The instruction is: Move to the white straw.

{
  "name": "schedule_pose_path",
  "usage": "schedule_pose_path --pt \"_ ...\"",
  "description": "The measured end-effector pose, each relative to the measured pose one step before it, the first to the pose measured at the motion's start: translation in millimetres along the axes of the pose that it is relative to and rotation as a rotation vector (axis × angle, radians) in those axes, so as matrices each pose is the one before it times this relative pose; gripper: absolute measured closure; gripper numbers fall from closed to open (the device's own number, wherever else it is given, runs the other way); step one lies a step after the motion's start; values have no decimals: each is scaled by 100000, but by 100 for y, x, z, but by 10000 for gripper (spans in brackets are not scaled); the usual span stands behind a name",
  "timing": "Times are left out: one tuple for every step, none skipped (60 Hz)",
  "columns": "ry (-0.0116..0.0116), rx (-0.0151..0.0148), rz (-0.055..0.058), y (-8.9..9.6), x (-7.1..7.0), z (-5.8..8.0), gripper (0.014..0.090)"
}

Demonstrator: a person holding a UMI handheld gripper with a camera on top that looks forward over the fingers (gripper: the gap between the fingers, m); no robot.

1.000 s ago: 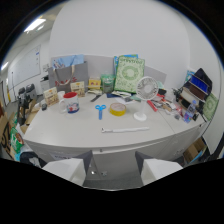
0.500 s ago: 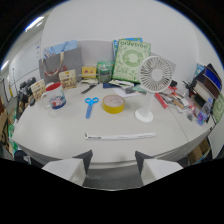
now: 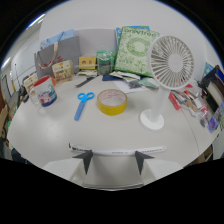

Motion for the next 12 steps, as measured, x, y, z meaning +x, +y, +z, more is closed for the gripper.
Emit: schedule_pose_path --pt "-187 -45 -80 -53 -28 74 203" --pt "-98 -34 -127 -34 12 63 206" --pt "14 -70 -14 -22 15 38 206" --pt "-97 -6 -25 -21 -4 39 207" --pt "-117 80 -53 -49 -18 20 209" --pt "-28 181 -75 -40 -19 18 205" --pt "-13 112 8 -40 -23 13 206" --pt "-76 70 95 -41 -13 5 205" --pt "-161 103 92 -69 -15 -3 204" --pt "-210 -2 124 -41 -36 -12 204" --pt "-121 10 60 10 1 -44 204" --pt "8 -18 42 -15 -12 -13 205"
